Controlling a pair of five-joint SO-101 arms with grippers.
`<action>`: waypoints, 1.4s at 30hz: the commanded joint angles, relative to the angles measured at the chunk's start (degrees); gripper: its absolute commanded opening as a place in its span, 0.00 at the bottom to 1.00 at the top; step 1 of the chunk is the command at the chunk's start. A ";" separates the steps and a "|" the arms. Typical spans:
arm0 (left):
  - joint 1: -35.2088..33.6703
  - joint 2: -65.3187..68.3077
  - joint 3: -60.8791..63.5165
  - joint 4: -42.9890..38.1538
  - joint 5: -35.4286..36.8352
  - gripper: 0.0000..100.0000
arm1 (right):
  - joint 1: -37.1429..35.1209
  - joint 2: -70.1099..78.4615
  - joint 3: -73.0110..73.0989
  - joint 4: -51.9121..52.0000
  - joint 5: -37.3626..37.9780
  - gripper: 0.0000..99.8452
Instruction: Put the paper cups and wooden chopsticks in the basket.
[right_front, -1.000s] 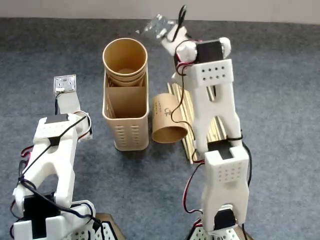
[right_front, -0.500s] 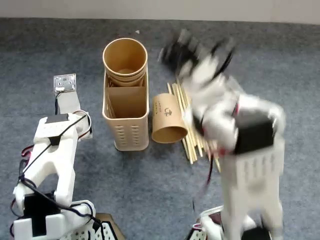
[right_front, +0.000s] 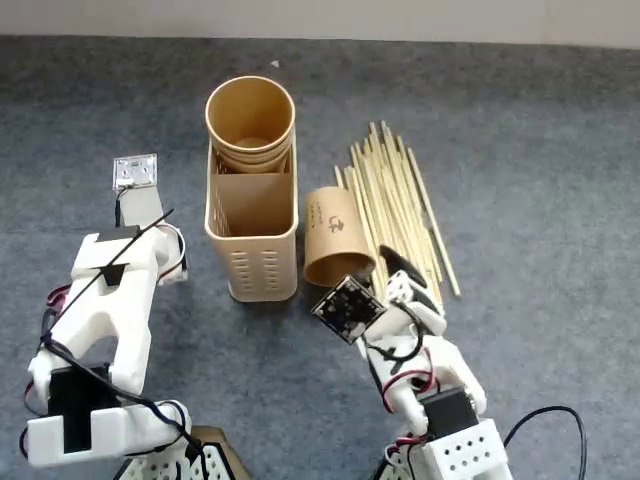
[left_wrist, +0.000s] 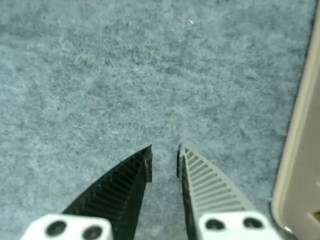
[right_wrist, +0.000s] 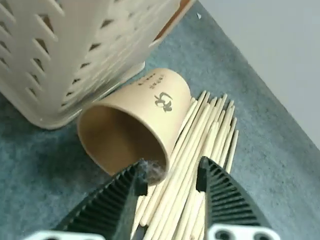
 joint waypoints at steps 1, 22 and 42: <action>0.84 -0.22 -1.98 -0.62 -0.79 0.11 | -1.01 -1.27 1.10 -5.85 0.97 0.17; 0.84 0.13 -1.98 -0.70 -0.79 0.11 | 2.86 40.22 -20.26 -5.58 -3.96 0.17; 0.84 -0.31 -1.98 -0.44 -0.79 0.11 | -0.66 52.79 -17.63 -22.46 2.99 0.25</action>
